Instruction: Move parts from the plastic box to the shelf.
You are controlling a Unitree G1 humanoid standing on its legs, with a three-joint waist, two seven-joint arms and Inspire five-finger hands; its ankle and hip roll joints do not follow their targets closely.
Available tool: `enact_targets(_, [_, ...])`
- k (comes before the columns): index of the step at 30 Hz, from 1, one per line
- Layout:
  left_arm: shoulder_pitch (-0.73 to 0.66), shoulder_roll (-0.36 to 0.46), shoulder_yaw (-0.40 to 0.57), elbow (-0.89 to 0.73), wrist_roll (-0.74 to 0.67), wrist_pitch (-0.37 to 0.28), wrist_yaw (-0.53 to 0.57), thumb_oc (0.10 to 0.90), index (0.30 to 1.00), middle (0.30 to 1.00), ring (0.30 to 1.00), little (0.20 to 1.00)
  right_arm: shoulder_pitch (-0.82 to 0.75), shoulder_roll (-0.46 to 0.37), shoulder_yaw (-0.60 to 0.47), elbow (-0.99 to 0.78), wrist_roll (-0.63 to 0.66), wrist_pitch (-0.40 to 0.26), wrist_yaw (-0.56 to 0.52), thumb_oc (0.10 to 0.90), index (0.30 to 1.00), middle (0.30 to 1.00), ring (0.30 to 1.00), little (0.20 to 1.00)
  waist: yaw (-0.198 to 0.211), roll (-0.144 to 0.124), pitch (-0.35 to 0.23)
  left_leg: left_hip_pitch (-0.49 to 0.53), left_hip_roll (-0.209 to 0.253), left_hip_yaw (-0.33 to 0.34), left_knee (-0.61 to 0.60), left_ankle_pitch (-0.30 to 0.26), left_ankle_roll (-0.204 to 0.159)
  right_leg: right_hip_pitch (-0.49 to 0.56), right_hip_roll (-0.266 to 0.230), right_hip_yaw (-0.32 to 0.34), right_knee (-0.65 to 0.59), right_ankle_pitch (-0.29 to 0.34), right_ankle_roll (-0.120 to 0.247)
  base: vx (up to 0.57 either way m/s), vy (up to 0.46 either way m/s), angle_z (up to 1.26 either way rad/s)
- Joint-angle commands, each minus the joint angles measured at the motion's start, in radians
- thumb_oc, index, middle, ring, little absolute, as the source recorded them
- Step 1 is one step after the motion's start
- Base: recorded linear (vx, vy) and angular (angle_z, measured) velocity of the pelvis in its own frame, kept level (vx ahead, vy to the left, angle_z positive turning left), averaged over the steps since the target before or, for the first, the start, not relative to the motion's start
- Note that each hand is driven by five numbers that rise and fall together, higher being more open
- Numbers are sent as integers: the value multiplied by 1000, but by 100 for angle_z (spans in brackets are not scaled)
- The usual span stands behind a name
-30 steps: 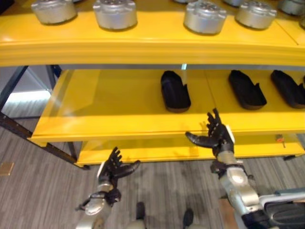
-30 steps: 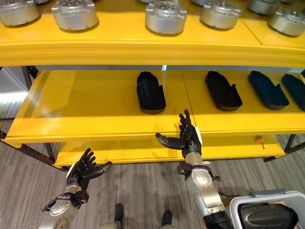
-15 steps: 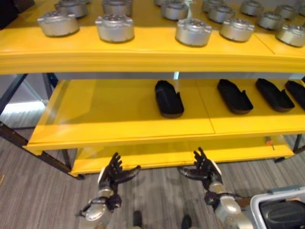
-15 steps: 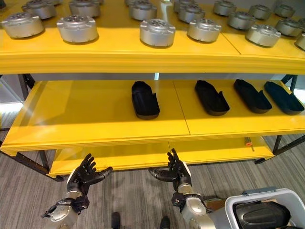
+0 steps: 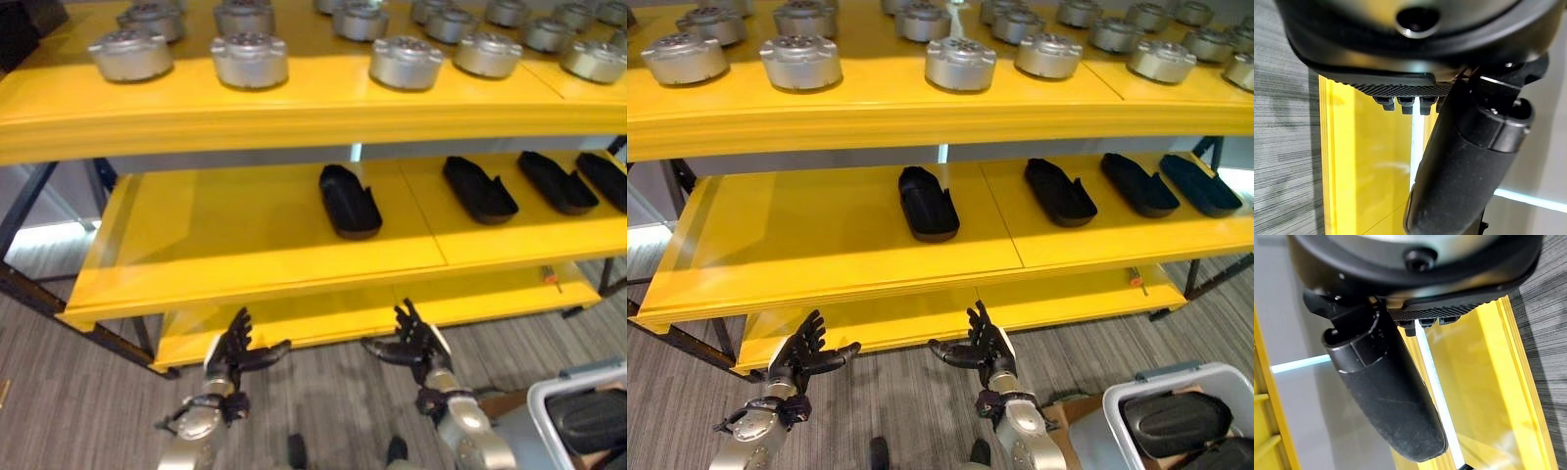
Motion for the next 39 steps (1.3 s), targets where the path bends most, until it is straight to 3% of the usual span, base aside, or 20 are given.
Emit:
enact_targets(1, [-79,22,26,-120,7,-121,-1,900,1000,1000,1000,1000,-147,-11,-1,-62,-7,-109,11,900,1000,1000,1000,1000,34,25,43,29,46,8,129,-184,17,-35,-111,-103,40,141,83,-111,5,-91])
enact_targets(2, [-57,29,41,-138,-25,-124,-7,900,1000,1000,1000,1000,-159,-18,18,-60,5,-109,30,900,1000,1000,1000,1000,46,48,48,39,85,33,116,-179,8,-14,-81,-147,133,17,58,-95,-68,-75])
enact_targets(4, [-50,31,47,-148,-45,-125,-9,900,1000,1000,1000,1000,-175,-18,29,-51,8,-107,37,900,1000,1000,1000,1000,61,48,45,35,103,58,116,-170,2,-7,-68,-172,164,-18,49,-85,-131,-57])
enact_targets(7, [-28,27,61,-154,-62,-124,-15,900,1000,1000,1000,1000,-185,-18,31,-47,-1,-107,36,900,1000,1000,1000,1000,82,39,34,40,116,94,109,-162,-16,30,-61,-236,96,-17,55,5,-199,-68])
enact_targets(8, [-19,15,65,-143,-64,-120,-13,900,1000,1000,1000,1000,-164,-25,29,-59,-3,-106,37,900,1000,1000,1000,1000,70,36,17,43,144,99,100,-141,-37,35,-18,-194,76,-57,42,27,-216,-75])
enact_targets(16, [0,-24,53,-146,-65,-122,-41,900,1000,1000,1000,1000,-103,-85,-13,-112,-7,-112,49,900,1000,1000,1000,1000,8,60,-35,96,252,178,54,-60,-112,66,99,-151,-24,-97,2,55,-239,-34])
enact_targets(18, [-5,-41,35,-138,-52,-121,-50,900,1000,1000,1000,1000,-84,-122,-51,-150,-58,-135,37,900,1000,1000,1000,1000,-29,77,-48,127,298,211,31,-8,-144,63,153,-121,-30,-123,-19,97,-312,-53])
enact_targets(20, [-8,-39,30,-142,-27,-125,-49,900,1000,1000,1000,1000,-80,-132,-59,-163,-71,-141,36,900,1000,1000,1000,1000,-33,84,-50,136,310,221,24,9,-152,57,166,-111,-25,-131,-24,55,-178,-54])
enact_targets(22, [-30,-33,4,-137,11,-130,-64,900,1000,1000,1000,1000,-54,-164,-108,-227,-109,-169,36,900,1000,1000,1000,1000,-68,96,-55,138,356,241,0,76,-179,18,207,-85,21,-167,-47,48,-289,-60])
enact_targets(26, [-68,-36,-10,-118,-5,-135,-60,900,1000,1000,1000,1000,-62,-204,-132,-274,-180,-194,13,900,1000,1000,1000,1000,-91,96,-55,118,381,216,3,128,-188,-30,246,-41,59,-194,-72,20,-199,-25])
enact_targets(28, [-72,-39,-10,-121,-7,-137,-58,900,1000,1000,1000,1000,-58,-208,-140,-281,-183,-199,6,900,1000,1000,1000,1000,-94,95,-56,112,385,215,26,122,-186,-32,253,-34,62,-201,-80,71,-153,-25])
enact_targets(29, [-86,-39,-12,-122,-11,-146,-49,900,1000,1000,1000,1000,-69,-213,-137,-277,-182,-201,0,900,1000,1000,1000,1000,-80,89,-41,85,366,138,104,115,-168,-23,270,-1,57,-206,-95,87,-161,-25])
enact_targets(30, [-88,-39,-13,-121,-11,-147,-49,900,1000,1000,1000,1000,-70,-213,-138,-276,-182,-201,0,900,1000,1000,1000,1000,-81,89,-40,80,367,134,113,110,-168,-23,270,-2,57,-206,-96,3,-178,-45])
enact_targets(31, [-95,-40,-19,-127,-16,-148,-47,900,1000,1000,1000,1000,-80,-216,-138,-275,-179,-207,-3,900,1000,1000,1000,1000,-67,78,-25,28,326,59,154,111,-135,-23,276,14,43,-187,-112,-24,-171,-74])
enact_targets(32, [-90,-42,-14,-135,-24,-149,-47,900,1000,1000,1000,1000,-81,-218,-142,-277,-164,-208,9,900,1000,1000,1000,1000,-51,52,-13,-35,248,-37,209,55,-102,-1,275,46,11,-181,-115,70,-202,-115])
enact_targets(33, [-80,-39,-10,-141,-21,-146,-49,900,1000,1000,1000,1000,-70,-213,-150,-288,-156,-207,17,900,1000,1000,1000,1000,-43,36,-9,-68,179,-67,200,-1,-81,14,271,66,-14,-169,-112,157,-122,-89])
enact_targets(34, [-69,-38,-6,-148,-22,-146,-52,900,1000,1000,1000,1000,-68,-211,-151,-293,-152,-207,22,900,1000,1000,1000,1000,-37,31,-8,-94,147,-92,193,-21,-71,18,270,79,-24,-164,-108,165,-10,-51])
enact_targets(36, [-44,-40,5,-154,-16,-150,-49,900,1000,1000,1000,1000,-74,-209,-145,-296,-154,-210,29,900,1000,1000,1000,1000,-11,29,5,-163,92,-182,150,4,-74,38,281,118,-45,-154,-101,129,49,-25])
enact_targets(38, [-33,-42,9,-155,-12,-153,-49,900,1000,1000,1000,1000,-78,-206,-141,-293,-154,-214,33,900,1000,1000,1000,1000,4,35,13,-192,76,-242,111,45,-84,52,296,143,-49,-153,-100,136,60,-74])
enact_targets(39, [-30,-42,11,-154,-5,-155,-47,900,1000,1000,1000,1000,-81,-204,-138,-294,-157,-214,38,900,1000,1000,1000,1000,19,39,21,-201,53,-304,87,61,-88,66,302,166,-49,-157,-100,152,86,-112])
